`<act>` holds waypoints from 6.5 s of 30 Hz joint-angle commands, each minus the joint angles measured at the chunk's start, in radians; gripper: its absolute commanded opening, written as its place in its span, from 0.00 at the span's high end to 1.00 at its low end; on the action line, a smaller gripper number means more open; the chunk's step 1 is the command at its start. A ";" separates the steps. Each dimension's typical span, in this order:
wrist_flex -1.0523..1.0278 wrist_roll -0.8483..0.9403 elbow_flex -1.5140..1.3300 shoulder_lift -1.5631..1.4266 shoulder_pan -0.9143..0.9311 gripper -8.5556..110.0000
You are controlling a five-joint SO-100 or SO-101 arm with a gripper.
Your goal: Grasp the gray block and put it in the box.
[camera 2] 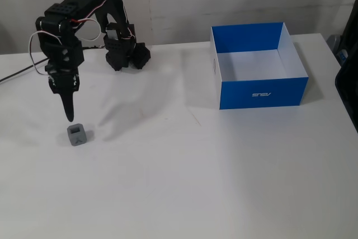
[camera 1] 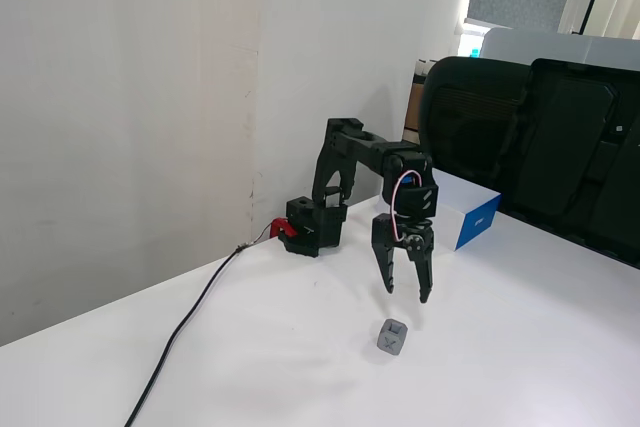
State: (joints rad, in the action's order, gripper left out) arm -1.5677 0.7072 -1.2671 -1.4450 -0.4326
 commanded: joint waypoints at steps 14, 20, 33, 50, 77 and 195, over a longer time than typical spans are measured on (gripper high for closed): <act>0.060 -0.015 0.075 0.166 -0.014 0.73; 0.063 -0.015 0.080 0.189 -0.011 0.72; 0.063 -0.014 0.132 0.268 -0.023 0.72; 0.055 -0.015 0.172 0.327 -0.025 0.84; -0.318 -0.198 0.693 0.270 0.179 0.89; -0.314 -0.555 0.621 0.086 0.834 0.93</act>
State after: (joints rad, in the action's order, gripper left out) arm -1.8408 0.1427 -0.6427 -1.2410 0.4985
